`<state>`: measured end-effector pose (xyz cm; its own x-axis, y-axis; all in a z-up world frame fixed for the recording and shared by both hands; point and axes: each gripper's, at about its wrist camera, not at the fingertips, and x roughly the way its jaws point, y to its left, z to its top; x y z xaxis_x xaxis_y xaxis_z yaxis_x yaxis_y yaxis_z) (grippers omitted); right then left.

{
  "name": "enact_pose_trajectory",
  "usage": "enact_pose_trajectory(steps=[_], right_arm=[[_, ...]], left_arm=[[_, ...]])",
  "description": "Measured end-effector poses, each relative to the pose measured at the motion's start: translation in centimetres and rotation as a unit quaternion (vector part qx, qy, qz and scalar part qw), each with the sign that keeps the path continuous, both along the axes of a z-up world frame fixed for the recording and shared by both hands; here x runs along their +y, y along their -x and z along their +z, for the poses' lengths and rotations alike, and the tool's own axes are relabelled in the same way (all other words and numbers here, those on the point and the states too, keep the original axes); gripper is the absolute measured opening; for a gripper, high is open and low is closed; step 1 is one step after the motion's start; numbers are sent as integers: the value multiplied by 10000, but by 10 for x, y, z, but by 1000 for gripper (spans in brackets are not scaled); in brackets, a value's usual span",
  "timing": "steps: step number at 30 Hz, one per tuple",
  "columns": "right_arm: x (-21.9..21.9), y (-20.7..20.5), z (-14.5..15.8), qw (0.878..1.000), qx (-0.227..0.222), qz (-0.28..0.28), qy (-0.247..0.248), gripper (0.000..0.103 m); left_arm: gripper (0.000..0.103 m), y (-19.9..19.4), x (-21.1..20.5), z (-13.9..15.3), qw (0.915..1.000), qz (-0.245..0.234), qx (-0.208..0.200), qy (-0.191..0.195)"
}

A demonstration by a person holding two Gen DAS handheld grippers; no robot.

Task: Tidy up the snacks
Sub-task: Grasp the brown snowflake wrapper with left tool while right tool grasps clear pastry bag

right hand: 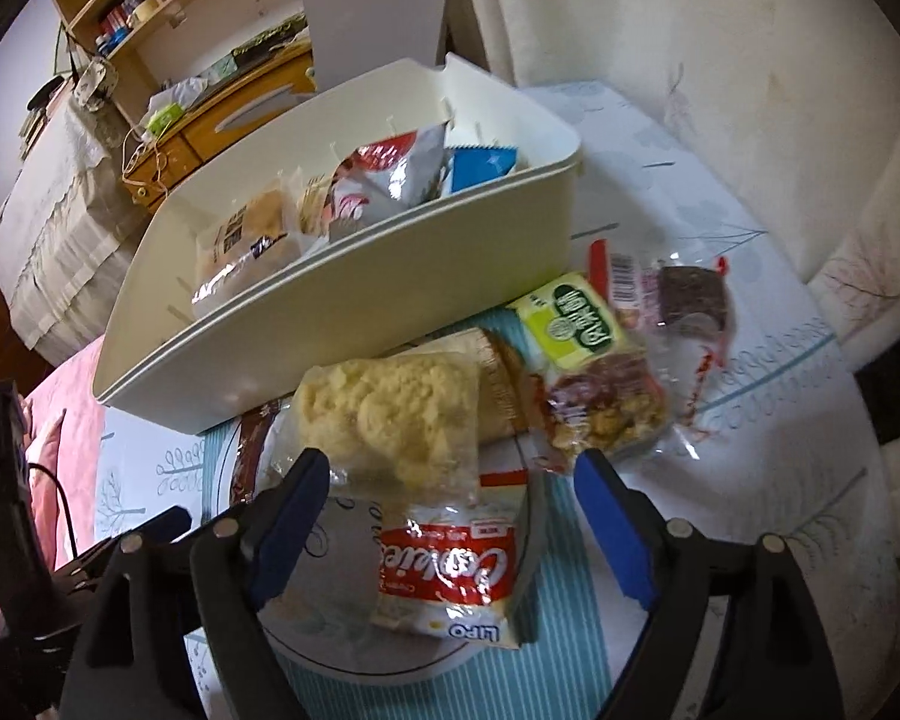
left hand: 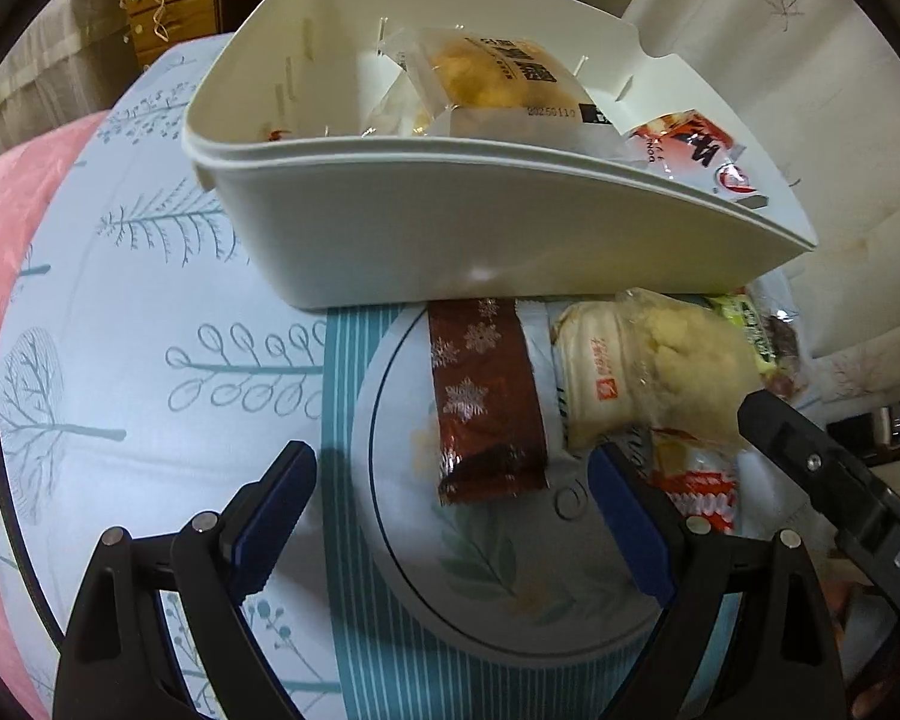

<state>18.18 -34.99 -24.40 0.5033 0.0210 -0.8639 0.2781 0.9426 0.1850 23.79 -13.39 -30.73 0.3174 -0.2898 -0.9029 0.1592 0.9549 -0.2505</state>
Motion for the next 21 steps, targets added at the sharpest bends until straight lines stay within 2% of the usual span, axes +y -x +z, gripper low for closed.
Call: enact_pose_trajectory(steps=[5,12,15,17,21], right_arm=[[8,-10,-6,9997,12,237,-47,86],[18,-25,-13,9980,29,613,128,89],[22,-30,-17,9964,33,813,215,90],[25,-33,-18,9955,45,914,262,90],[29,-37,-22,9936,72,1092,280,90]], left_arm=[[91,-7,-13,-6,9996,-99,-113,-251],[89,-13,-27,-9,9983,-119,-252,-519],[82,-14,-30,-10,9973,-93,-342,-646],[68,-14,-31,-9,9967,-31,-460,-670],[56,-14,-33,-9,9960,-122,-587,-659]])
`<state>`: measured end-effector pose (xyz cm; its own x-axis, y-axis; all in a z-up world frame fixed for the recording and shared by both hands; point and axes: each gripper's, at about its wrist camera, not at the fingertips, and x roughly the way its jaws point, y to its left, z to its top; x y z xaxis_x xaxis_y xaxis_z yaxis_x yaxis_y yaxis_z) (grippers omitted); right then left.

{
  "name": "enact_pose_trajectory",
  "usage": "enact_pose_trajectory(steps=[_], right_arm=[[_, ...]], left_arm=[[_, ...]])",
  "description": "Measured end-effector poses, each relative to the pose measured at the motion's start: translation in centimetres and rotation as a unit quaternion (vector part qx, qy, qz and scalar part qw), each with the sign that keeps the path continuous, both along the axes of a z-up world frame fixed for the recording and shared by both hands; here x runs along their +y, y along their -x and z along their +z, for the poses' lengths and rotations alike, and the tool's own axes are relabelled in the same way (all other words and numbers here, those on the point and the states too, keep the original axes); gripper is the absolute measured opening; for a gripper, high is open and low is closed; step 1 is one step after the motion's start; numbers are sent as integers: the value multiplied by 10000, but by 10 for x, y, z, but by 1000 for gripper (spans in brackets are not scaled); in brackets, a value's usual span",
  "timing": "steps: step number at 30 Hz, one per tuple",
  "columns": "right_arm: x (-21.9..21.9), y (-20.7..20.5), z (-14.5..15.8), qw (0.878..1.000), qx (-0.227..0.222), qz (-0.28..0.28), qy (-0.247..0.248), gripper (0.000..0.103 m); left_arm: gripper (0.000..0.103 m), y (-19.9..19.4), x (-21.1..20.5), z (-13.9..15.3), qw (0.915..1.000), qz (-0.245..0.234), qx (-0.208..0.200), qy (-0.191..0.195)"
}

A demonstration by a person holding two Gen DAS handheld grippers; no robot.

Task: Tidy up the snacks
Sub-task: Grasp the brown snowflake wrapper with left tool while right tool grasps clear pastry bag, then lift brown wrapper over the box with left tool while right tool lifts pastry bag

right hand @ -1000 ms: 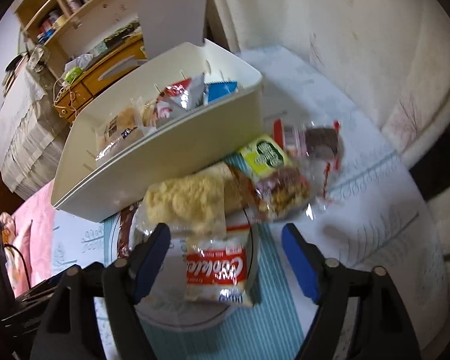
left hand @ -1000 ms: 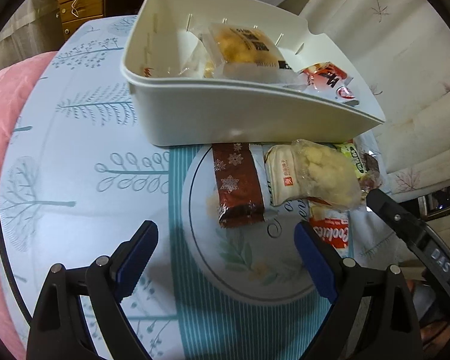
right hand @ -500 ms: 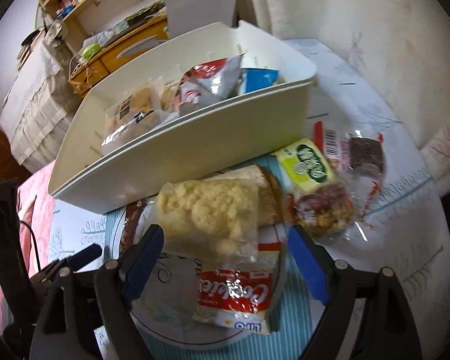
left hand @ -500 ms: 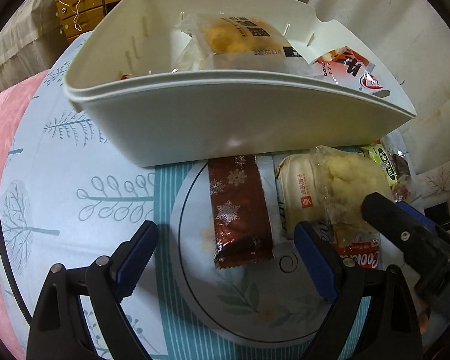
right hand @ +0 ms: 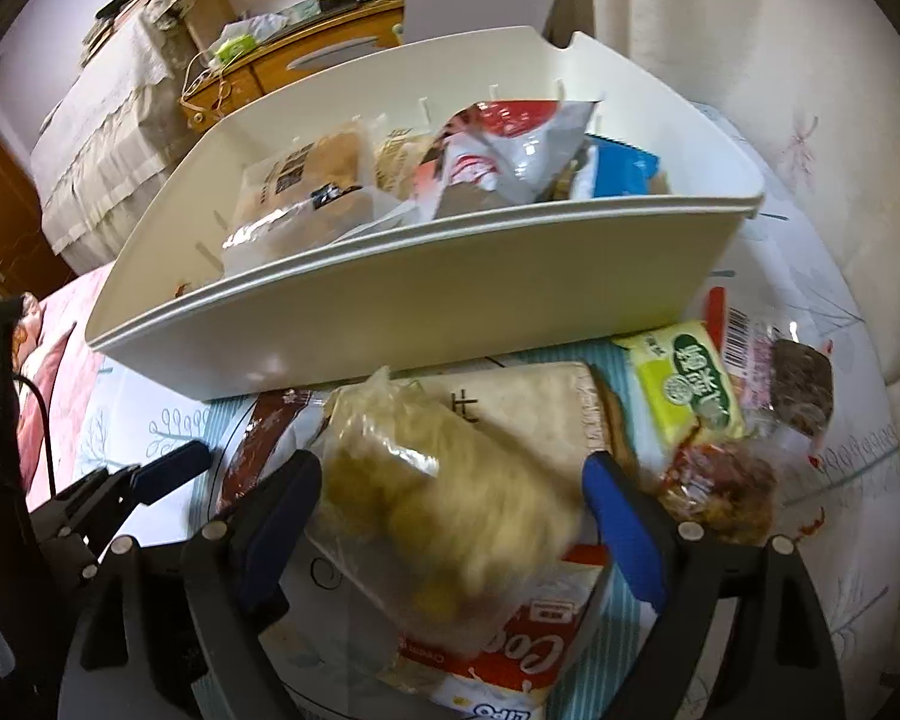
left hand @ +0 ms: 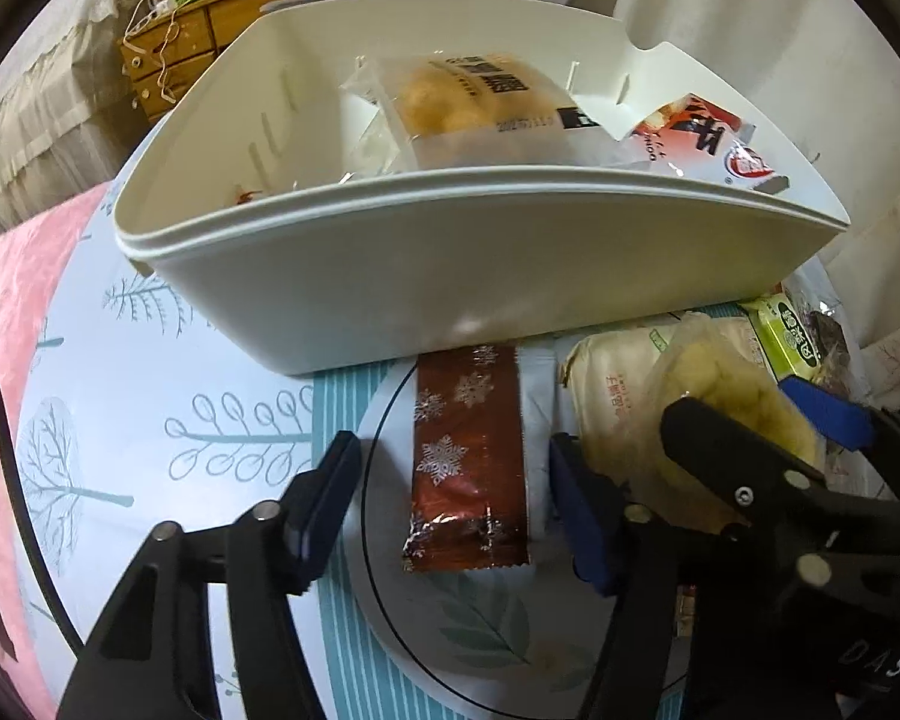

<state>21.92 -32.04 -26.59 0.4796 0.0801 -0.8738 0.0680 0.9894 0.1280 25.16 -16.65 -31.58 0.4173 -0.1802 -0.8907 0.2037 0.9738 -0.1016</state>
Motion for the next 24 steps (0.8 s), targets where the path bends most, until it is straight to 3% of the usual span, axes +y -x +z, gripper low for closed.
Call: enact_pose_trajectory(steps=[2,5,8,9,11,18,24], right_arm=[[1,-1,0,10000,-13,62,70,90],[3,-1,1,9999,-43,102,120,87],[1,-1,1,9999,6,114,-98,73],[1,-1,0,9997,45,131,-186,64],[0,1,0,9993,92,150,-322,57],[4,9,7,9987,98,331,-380,39],[9,20,24,9978,-37,615,-245,36]], left_arm=[[45,2,3,2,10000,-23,-25,23],[42,1,1,3,10000,20,-13,76],[38,4,1,2,9999,69,6,125],[38,5,5,3,9999,79,-1,125],[37,10,11,4,9998,149,26,106],[36,28,28,16,9991,399,-64,110],[36,45,41,36,9976,659,-44,185]])
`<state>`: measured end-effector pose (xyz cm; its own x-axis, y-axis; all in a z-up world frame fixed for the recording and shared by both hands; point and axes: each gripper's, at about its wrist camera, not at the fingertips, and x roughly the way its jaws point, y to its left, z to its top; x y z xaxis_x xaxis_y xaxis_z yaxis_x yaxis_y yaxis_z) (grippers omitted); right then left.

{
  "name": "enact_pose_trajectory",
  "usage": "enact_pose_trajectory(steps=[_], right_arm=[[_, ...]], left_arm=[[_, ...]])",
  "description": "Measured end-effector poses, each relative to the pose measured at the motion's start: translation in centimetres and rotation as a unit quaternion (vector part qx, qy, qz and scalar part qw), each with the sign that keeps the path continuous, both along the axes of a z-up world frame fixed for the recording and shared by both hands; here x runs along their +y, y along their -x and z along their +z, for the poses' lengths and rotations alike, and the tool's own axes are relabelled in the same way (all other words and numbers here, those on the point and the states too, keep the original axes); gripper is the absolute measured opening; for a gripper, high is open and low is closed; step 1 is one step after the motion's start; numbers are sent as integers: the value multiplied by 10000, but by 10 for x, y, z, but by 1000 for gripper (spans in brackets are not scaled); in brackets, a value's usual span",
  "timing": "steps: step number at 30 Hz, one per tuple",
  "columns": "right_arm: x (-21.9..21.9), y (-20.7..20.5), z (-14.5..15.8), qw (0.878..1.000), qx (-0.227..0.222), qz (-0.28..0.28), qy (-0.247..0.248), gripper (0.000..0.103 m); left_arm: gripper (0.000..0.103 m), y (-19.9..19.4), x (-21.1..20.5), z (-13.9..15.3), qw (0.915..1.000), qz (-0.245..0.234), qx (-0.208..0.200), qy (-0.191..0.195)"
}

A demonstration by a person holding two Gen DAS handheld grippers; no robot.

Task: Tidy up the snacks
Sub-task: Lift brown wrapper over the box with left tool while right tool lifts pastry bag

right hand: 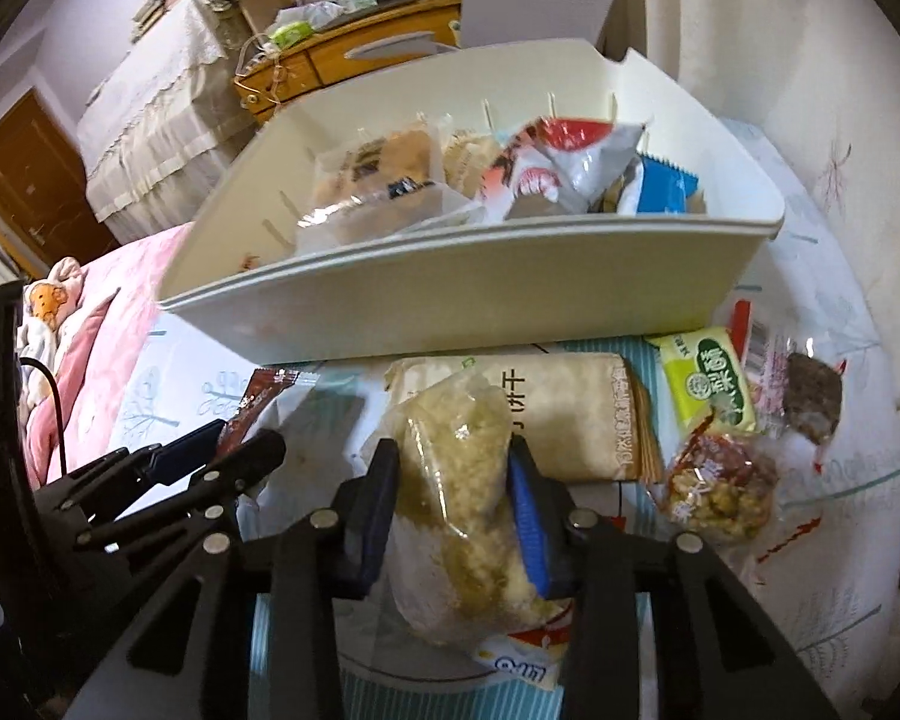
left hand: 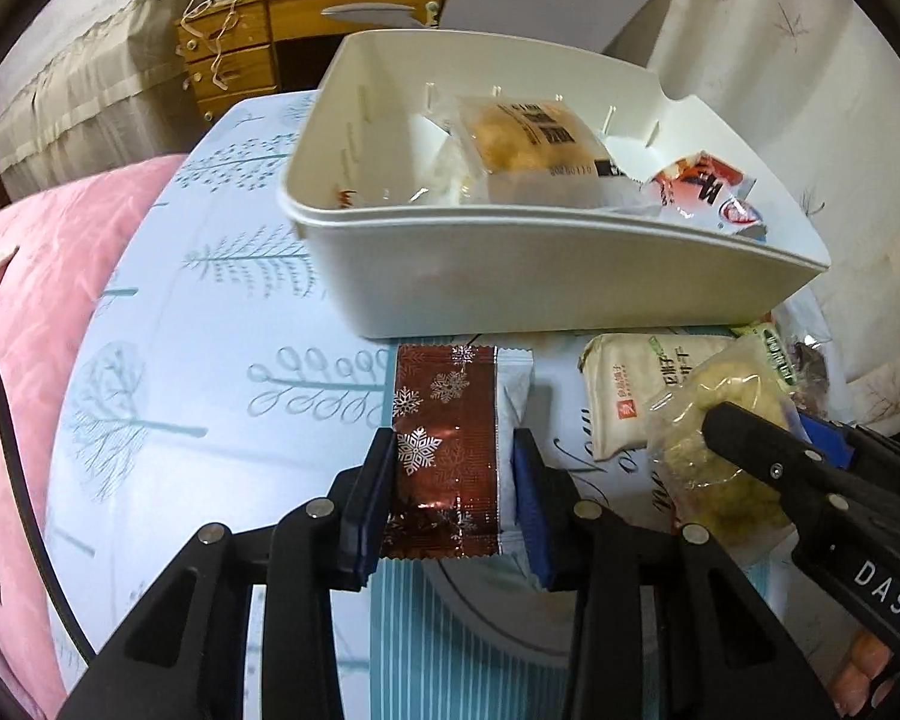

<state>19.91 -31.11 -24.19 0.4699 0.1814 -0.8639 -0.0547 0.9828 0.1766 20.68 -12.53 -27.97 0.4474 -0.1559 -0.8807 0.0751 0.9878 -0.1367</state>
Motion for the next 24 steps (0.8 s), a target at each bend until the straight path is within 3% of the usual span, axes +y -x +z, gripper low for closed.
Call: enact_pose_trajectory(steps=[4,8,12,24], right_arm=[[-1,13,20,9998,-114,176,-25,36],[2,20,44,9991,-279,310,32,36],[2,22,70,9979,-505,402,71,36],[6,-10,125,9912,-1271,344,118,30]], left_arm=[[36,7,13,23,9989,288,106,360],[36,10,13,55,9992,253,-43,318],[36,4,17,84,9974,159,-49,705],[37,-37,41,157,9967,22,-377,721]])
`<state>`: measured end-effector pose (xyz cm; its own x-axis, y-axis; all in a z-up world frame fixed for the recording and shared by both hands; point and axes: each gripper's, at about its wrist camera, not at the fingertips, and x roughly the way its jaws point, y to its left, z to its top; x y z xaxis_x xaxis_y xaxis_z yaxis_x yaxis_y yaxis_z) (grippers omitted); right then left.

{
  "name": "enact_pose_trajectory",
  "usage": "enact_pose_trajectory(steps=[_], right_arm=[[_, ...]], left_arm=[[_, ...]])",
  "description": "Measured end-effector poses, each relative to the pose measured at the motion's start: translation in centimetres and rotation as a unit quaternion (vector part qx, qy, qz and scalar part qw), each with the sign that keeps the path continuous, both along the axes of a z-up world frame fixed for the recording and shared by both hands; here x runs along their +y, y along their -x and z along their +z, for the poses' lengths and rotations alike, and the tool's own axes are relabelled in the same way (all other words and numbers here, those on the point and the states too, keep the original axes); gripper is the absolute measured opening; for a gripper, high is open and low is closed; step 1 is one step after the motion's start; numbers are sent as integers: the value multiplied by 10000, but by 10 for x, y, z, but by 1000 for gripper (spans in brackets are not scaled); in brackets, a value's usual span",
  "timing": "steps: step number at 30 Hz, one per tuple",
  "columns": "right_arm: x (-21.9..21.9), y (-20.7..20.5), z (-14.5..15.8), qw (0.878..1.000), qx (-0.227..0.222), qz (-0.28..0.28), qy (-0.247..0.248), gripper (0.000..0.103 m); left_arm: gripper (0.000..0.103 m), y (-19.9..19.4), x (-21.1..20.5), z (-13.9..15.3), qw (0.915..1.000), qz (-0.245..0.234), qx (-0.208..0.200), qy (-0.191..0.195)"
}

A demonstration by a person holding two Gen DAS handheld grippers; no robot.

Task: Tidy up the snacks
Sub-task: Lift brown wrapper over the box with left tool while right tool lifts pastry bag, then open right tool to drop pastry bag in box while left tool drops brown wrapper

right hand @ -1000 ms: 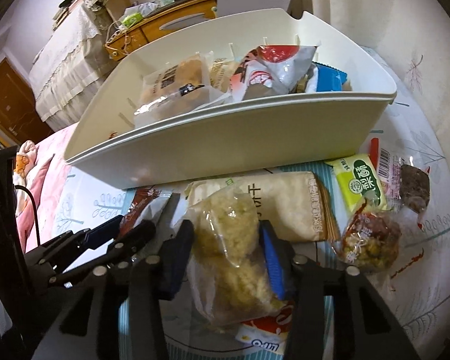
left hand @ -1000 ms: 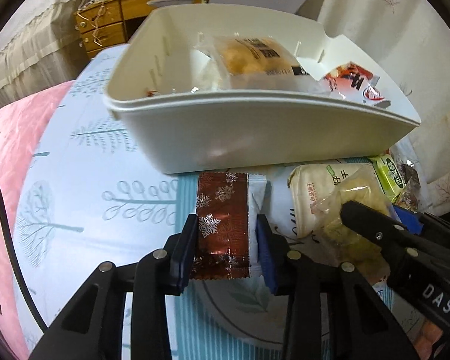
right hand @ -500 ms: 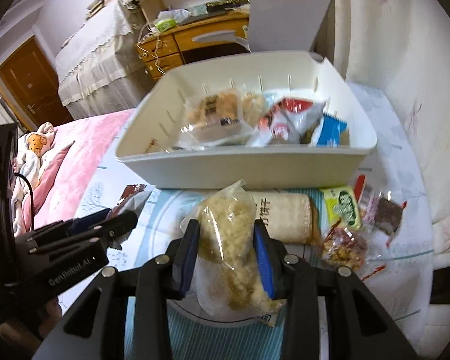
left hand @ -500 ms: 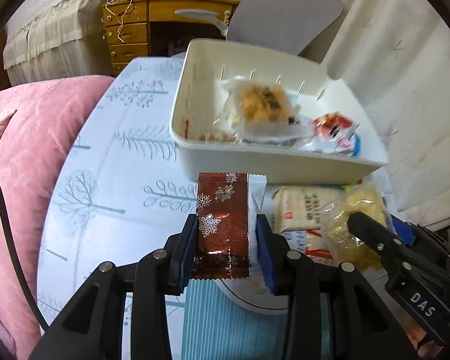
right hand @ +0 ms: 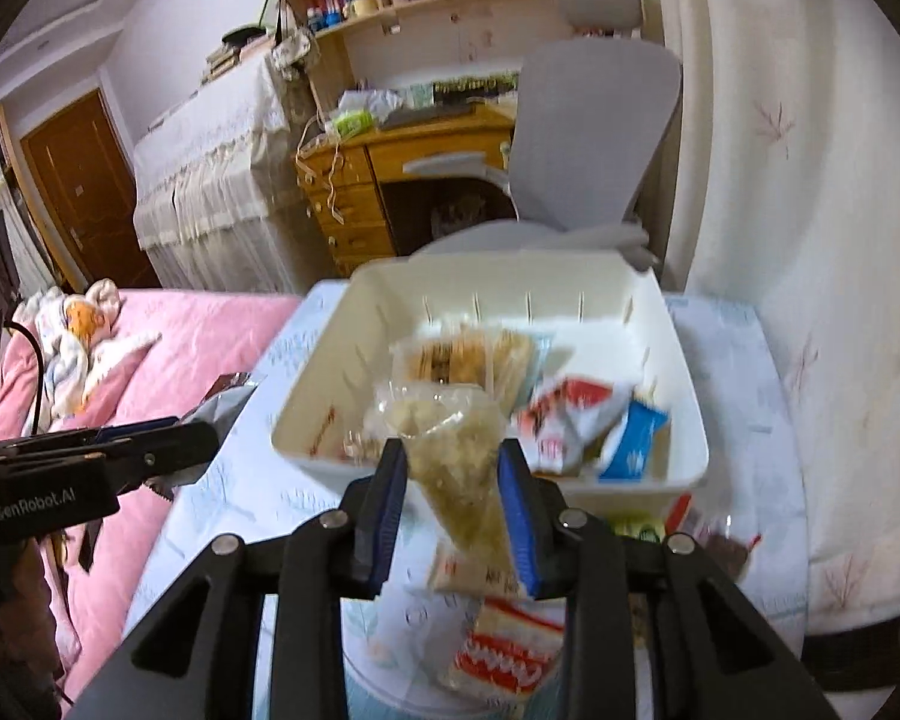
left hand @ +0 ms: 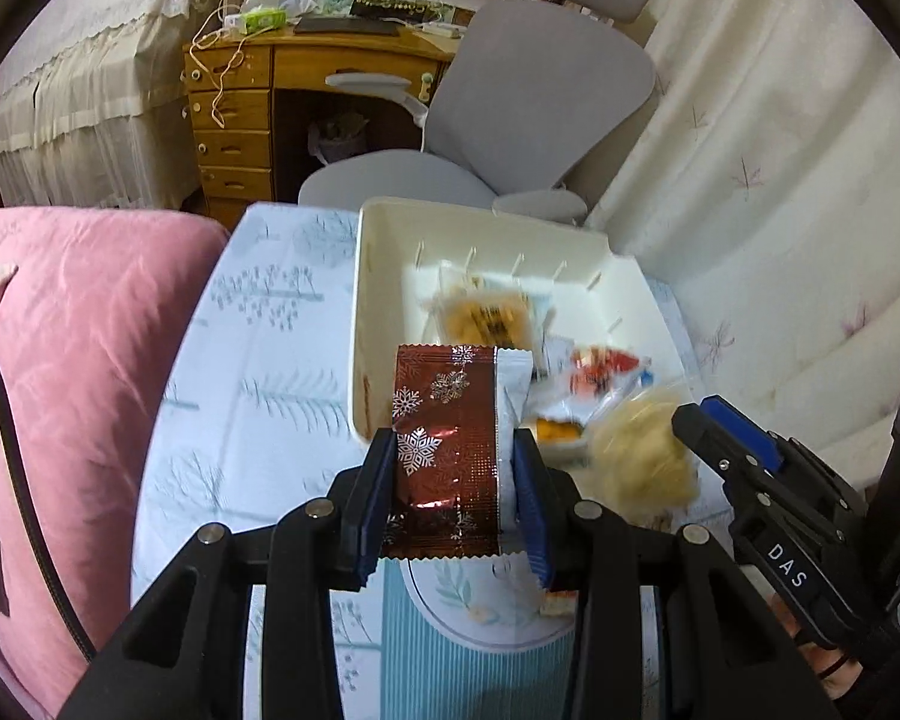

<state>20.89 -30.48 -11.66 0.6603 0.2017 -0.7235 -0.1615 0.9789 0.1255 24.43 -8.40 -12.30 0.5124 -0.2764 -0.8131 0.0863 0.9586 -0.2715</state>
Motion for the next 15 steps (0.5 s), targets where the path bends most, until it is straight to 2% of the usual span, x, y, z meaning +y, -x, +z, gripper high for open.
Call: enact_pose_trajectory(steps=[6,10,12,13,15], right_arm=[[6,-24,13,9992,-389,-61,-51,24],[10,-34,10,9992,-339,-191,-68,24],[8,-34,6,9992,-259,-290,-76,24],[6,-34,4,9991,-225,-360,-83,24],[2,-31,-1,9984,-118,-536,-132,24]], left_arm=[[37,-39,10,11,9999,-13,-127,116],[37,-61,7,6,9998,-154,-114,99],[37,-72,3,-3,9997,-244,30,74],[39,-75,2,-7,9994,-255,24,225],[49,-80,-5,-14,9984,-493,159,240]])
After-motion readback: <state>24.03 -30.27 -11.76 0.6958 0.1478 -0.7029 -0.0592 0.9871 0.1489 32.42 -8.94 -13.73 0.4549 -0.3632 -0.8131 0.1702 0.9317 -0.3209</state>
